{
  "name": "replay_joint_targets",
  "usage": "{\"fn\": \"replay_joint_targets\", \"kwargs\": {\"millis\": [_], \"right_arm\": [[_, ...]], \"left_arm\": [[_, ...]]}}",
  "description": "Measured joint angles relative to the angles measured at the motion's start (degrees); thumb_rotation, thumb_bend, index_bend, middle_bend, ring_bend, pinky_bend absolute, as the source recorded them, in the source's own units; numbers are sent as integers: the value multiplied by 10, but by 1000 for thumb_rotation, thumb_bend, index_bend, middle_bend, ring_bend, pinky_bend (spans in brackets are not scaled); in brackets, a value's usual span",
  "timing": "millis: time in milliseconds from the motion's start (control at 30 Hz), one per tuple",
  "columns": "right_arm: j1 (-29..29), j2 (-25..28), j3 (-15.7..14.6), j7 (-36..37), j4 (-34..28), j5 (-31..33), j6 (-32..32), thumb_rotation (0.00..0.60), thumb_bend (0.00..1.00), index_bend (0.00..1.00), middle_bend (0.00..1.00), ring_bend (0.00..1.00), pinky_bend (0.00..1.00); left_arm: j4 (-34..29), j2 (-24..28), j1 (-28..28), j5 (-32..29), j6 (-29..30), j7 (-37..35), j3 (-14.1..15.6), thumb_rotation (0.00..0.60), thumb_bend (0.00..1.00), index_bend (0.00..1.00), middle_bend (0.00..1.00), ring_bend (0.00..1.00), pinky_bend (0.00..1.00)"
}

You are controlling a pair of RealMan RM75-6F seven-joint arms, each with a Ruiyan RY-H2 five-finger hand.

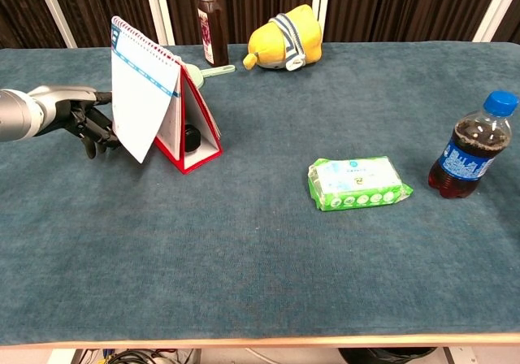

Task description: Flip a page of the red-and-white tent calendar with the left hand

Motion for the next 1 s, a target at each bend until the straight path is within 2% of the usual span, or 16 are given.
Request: {"fn": "replay_joint_targets", "kwargs": {"millis": [433, 633, 1000], "right_arm": [[0, 1, 0, 2, 1, -3, 2, 600, 96, 0, 0, 0, 172], [0, 1, -1, 3, 0, -2, 1, 600, 97, 0, 0, 0, 172], [0, 1, -1, 2, -1, -2, 0, 600, 96, 0, 0, 0, 172]], "left_arm": [[-84, 37, 28, 60, 19, -19, 6, 600, 416, 0, 622, 567, 566], [-135, 65, 52, 119, 41, -36, 8, 600, 416, 0, 616, 561, 565], [-200, 110, 92, 266, 114, -55, 13, 600, 416, 0, 509, 468, 506]]}}
